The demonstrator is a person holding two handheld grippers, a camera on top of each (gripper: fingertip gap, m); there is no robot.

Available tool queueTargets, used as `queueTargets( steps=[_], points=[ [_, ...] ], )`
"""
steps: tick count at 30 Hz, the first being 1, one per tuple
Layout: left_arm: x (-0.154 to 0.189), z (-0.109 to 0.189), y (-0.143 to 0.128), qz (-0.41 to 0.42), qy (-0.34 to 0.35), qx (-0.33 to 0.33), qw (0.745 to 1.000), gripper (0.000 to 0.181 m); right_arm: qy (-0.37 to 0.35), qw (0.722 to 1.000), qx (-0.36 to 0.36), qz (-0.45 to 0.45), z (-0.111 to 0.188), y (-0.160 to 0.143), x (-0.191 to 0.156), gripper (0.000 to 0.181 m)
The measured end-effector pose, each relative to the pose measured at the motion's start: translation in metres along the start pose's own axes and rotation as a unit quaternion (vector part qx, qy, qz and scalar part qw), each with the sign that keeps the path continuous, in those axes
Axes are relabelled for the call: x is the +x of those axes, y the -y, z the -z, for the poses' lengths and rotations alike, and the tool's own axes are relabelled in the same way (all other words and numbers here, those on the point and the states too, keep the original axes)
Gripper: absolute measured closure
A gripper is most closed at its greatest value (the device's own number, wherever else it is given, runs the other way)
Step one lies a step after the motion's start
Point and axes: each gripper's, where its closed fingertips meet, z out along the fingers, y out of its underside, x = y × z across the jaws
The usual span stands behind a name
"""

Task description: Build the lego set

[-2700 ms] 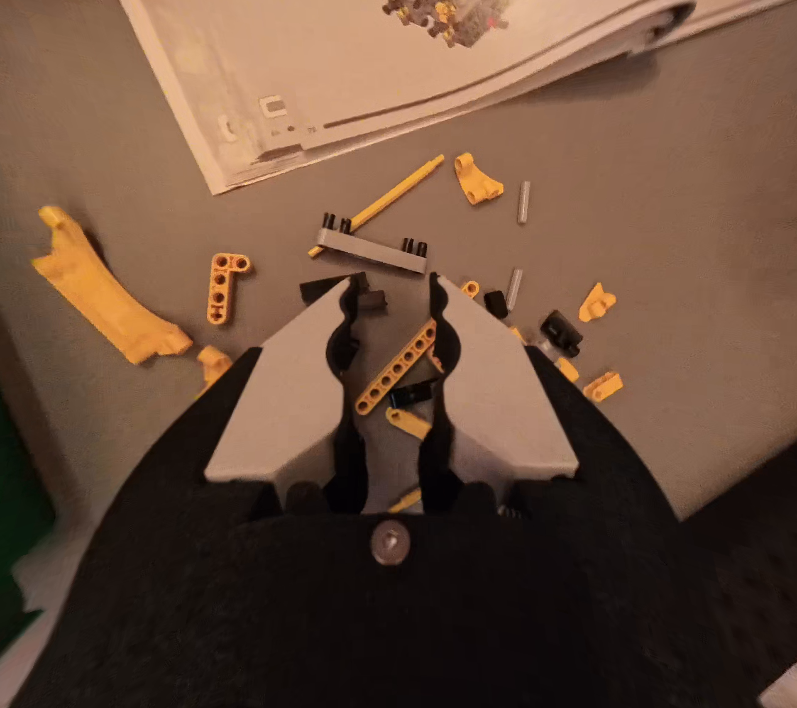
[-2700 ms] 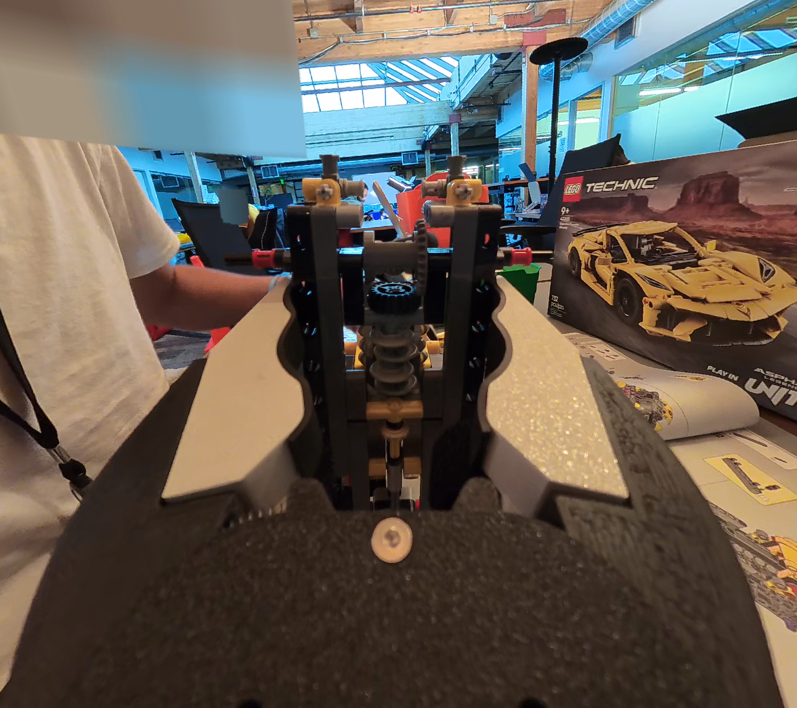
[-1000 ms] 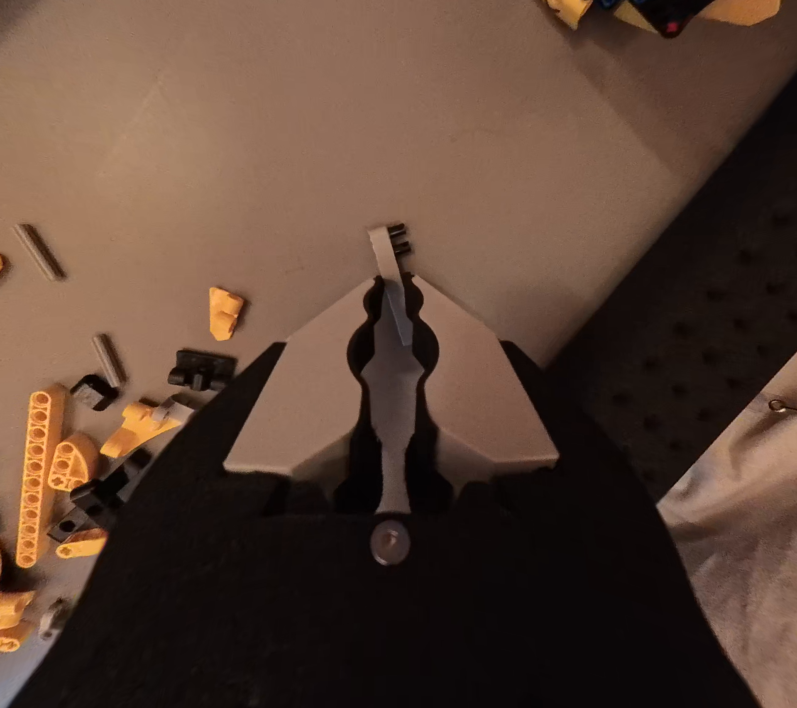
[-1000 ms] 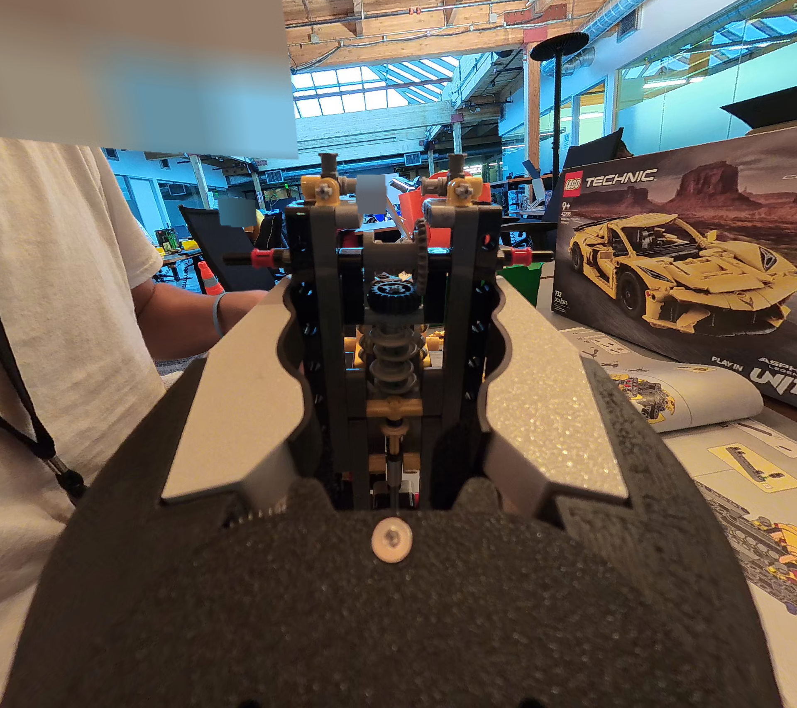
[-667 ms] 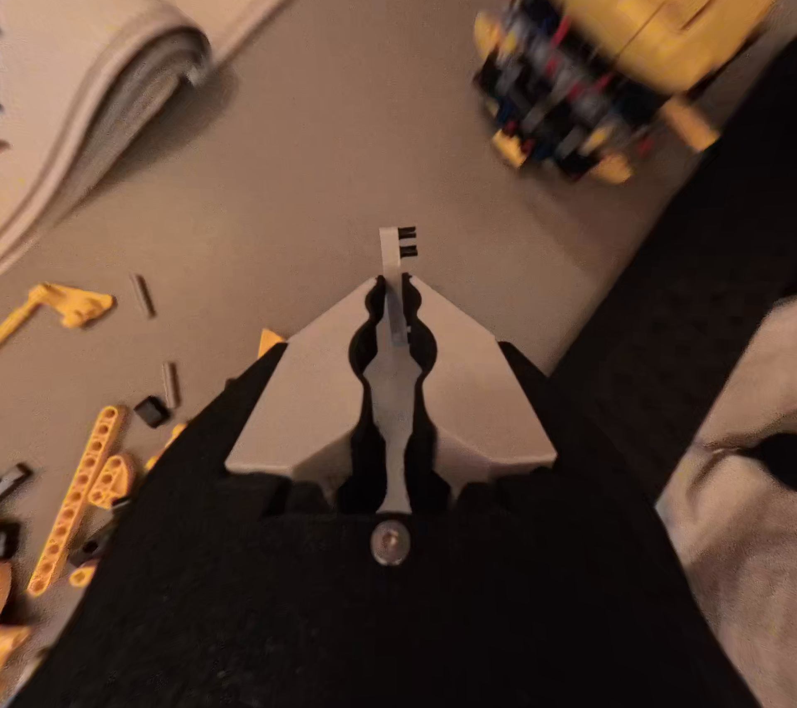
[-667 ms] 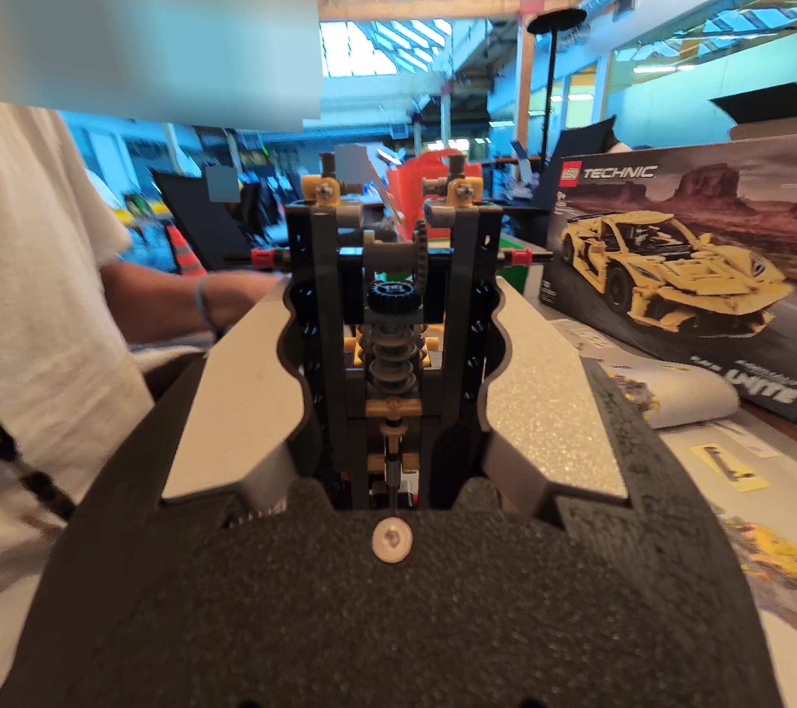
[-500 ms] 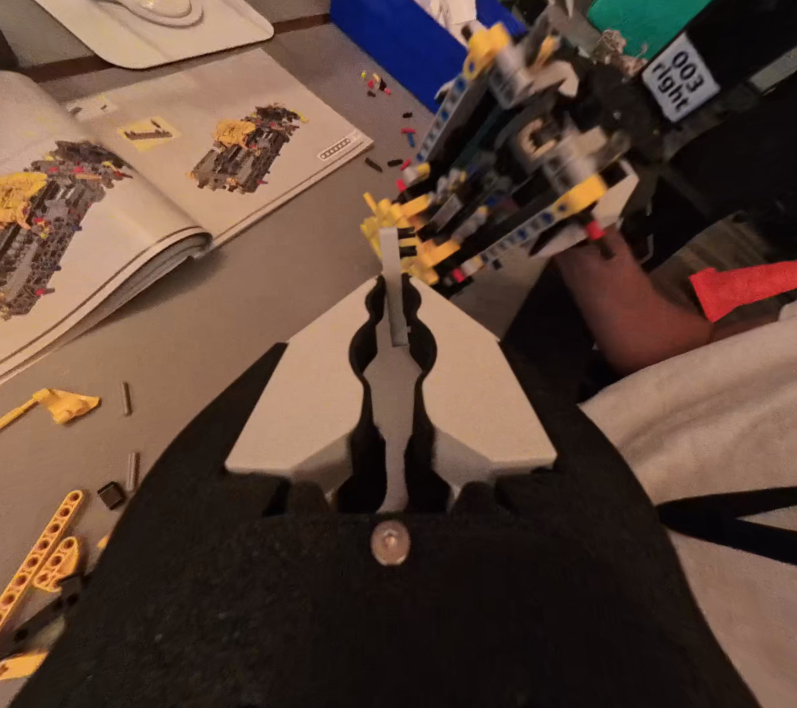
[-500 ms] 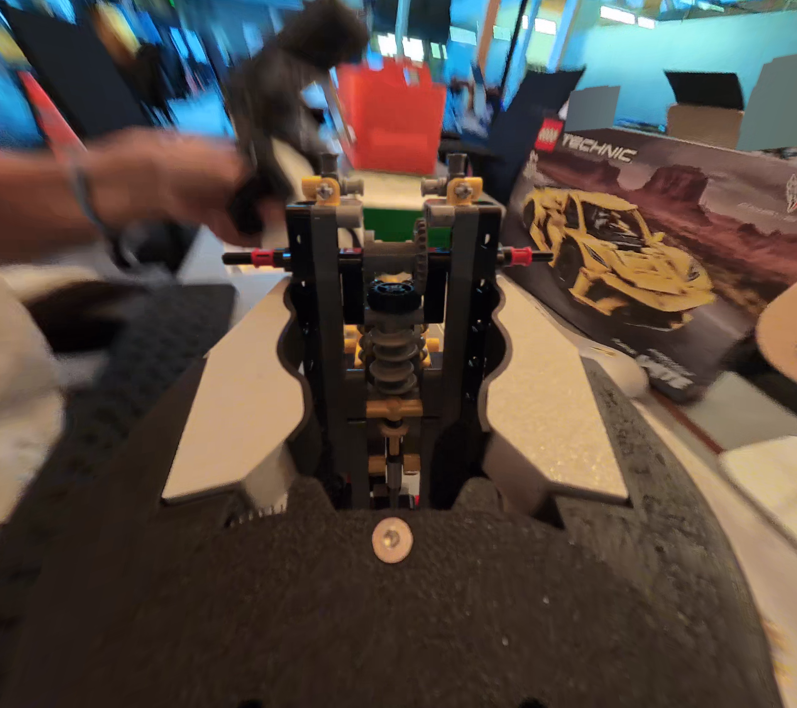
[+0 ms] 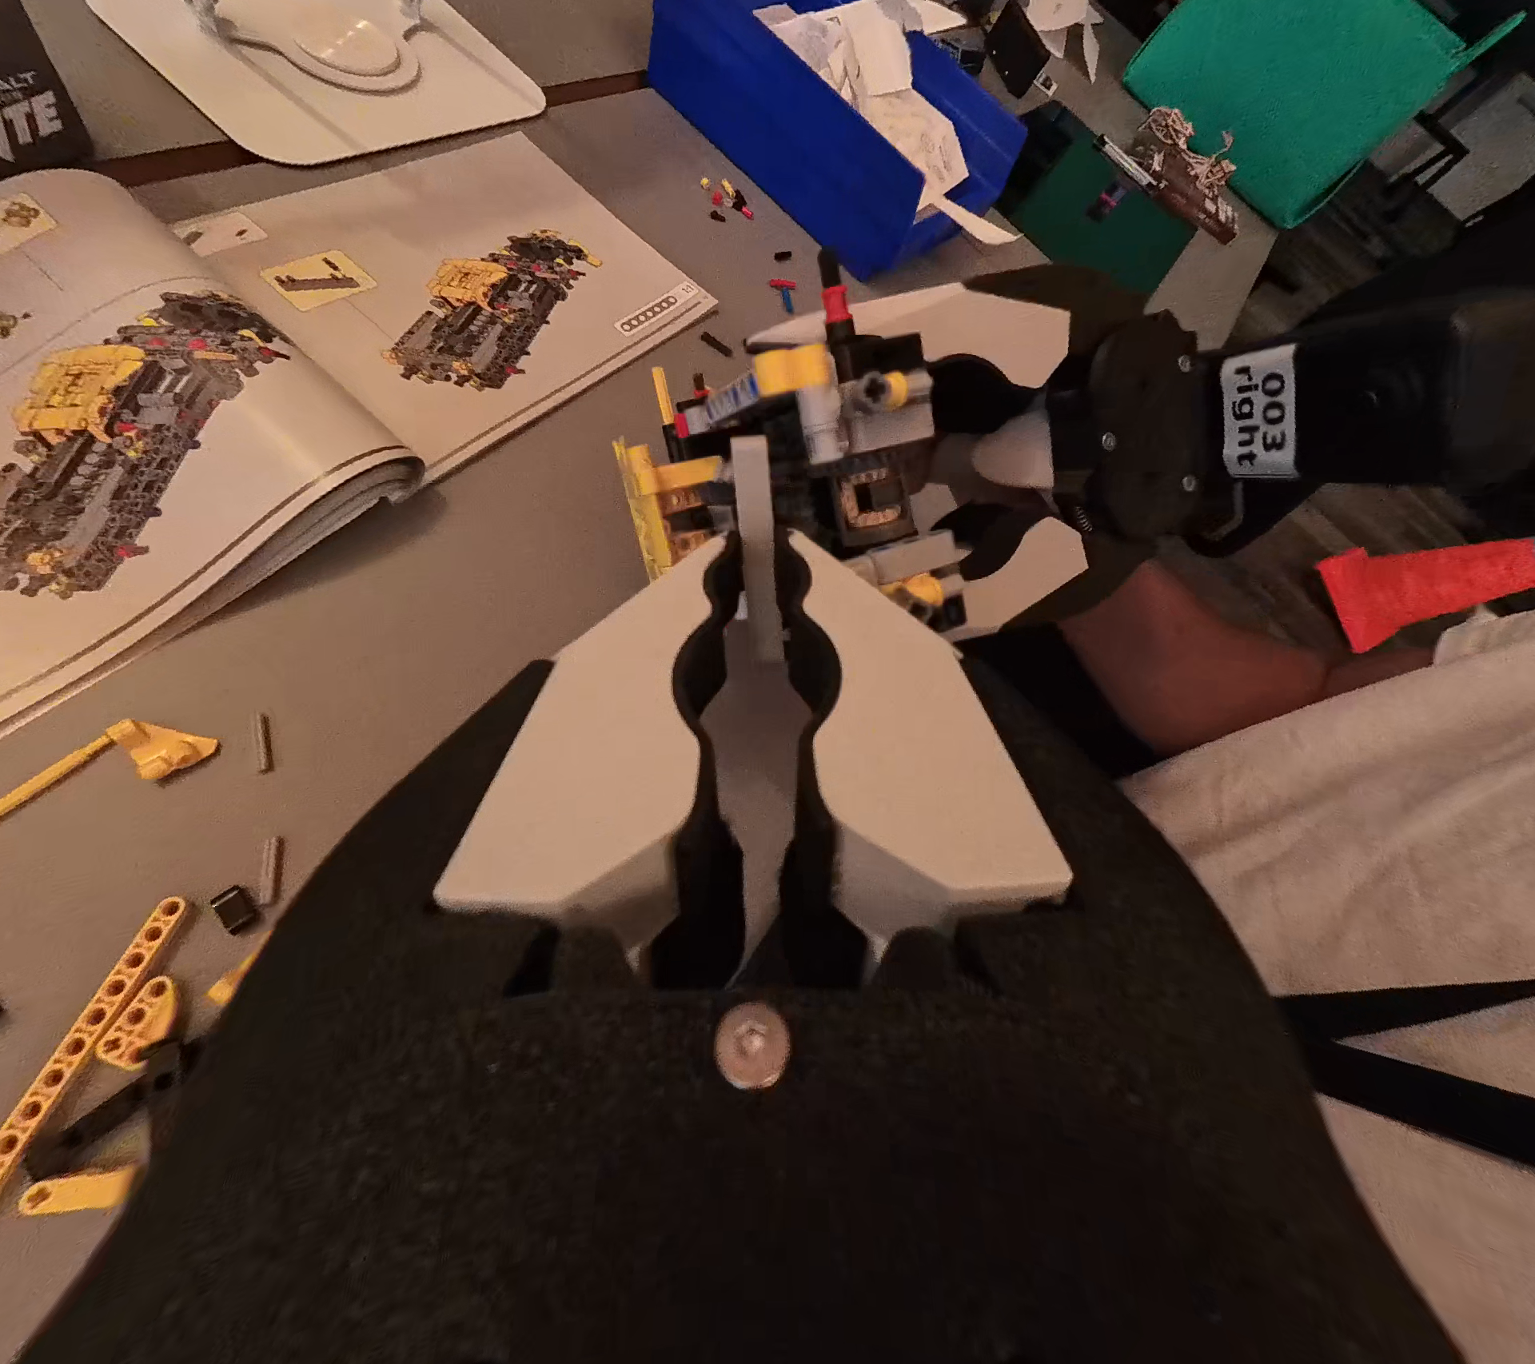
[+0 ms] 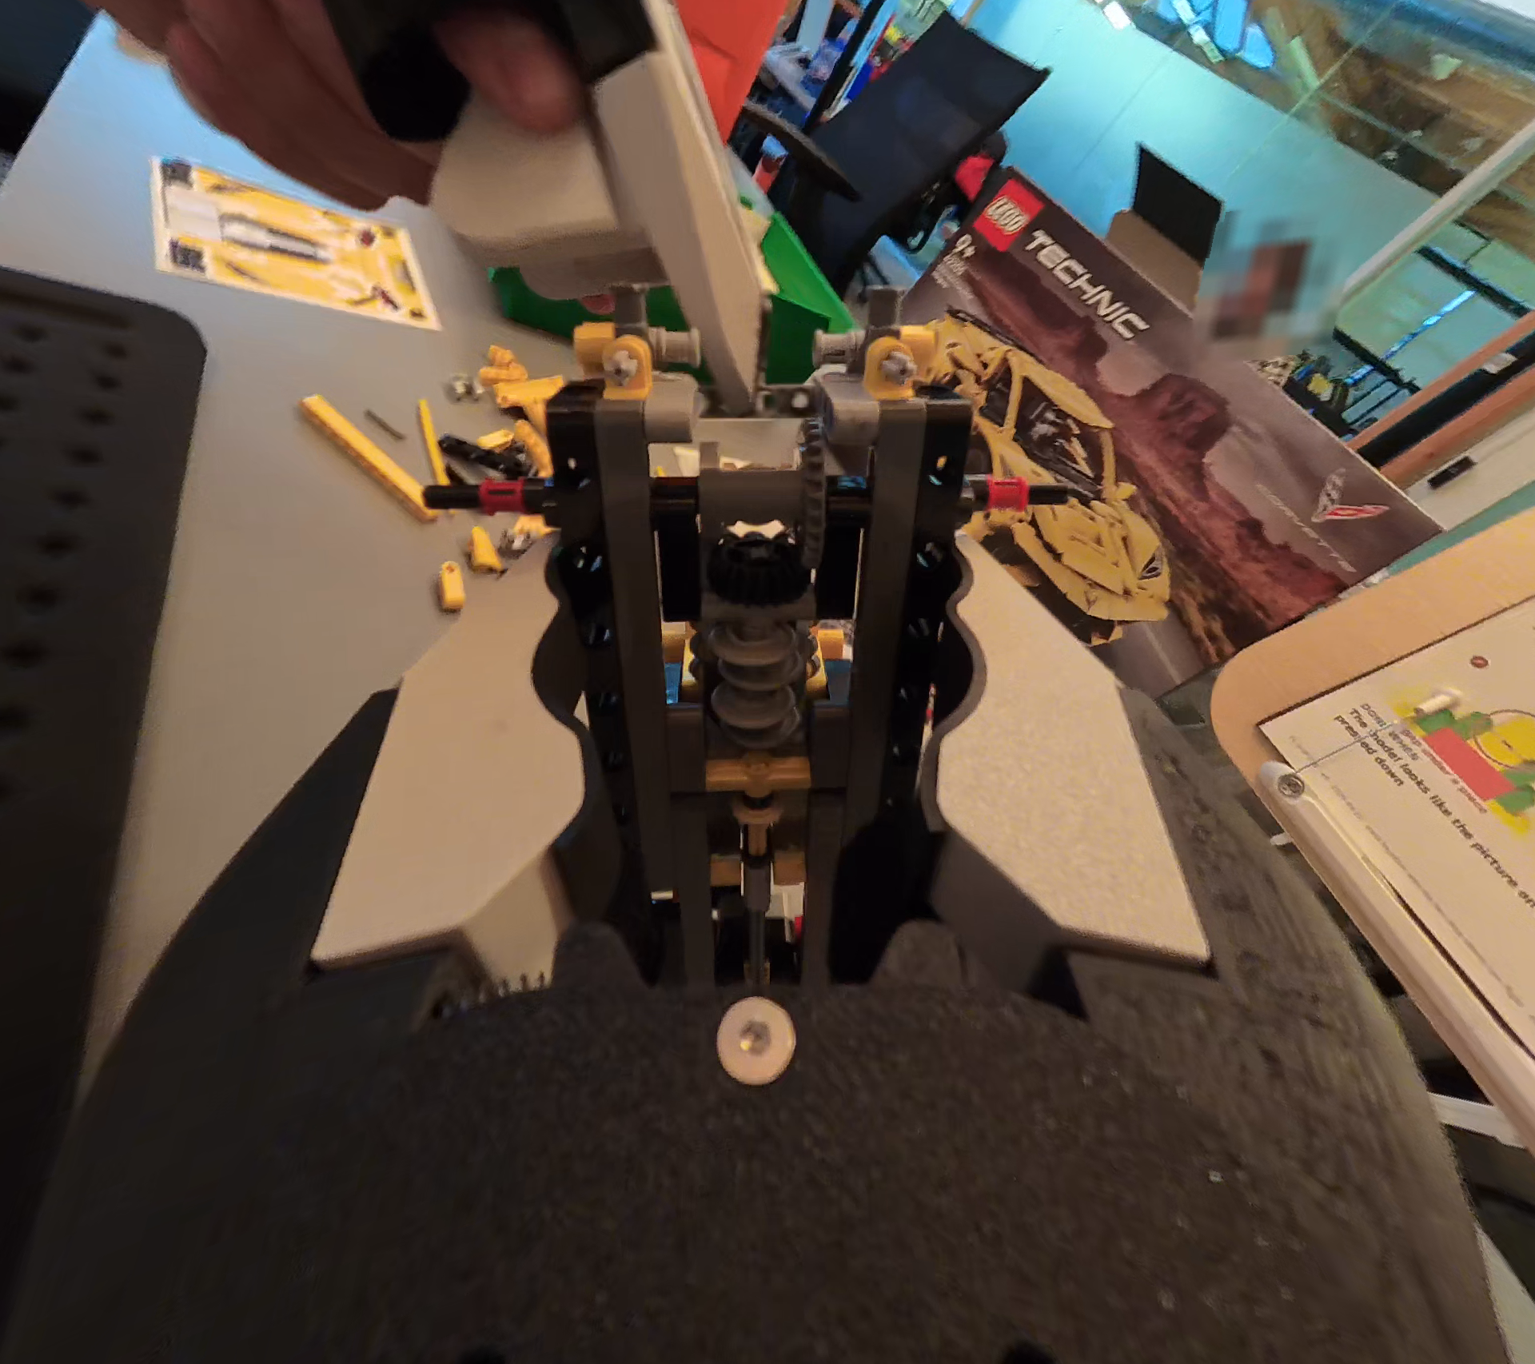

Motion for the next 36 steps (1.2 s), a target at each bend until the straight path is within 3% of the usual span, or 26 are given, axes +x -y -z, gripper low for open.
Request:
queueTargets(
  steps=[23,36],
  points=[
    [-0.0035,0.0025,0.0076,-0.018,0.043,0.01,0.999,0.174,-0.03,0.999,-0.012,0.03,-0.0032,-0.0049,-0.0005,0.097],
    [0.0034,0.0005,0.0101,-0.025,0.032,0.019,0.999,0.174,-0.03,0.999,-0.002,0.025,-0.0028,-0.0027,0.002,0.097]
  ],
)
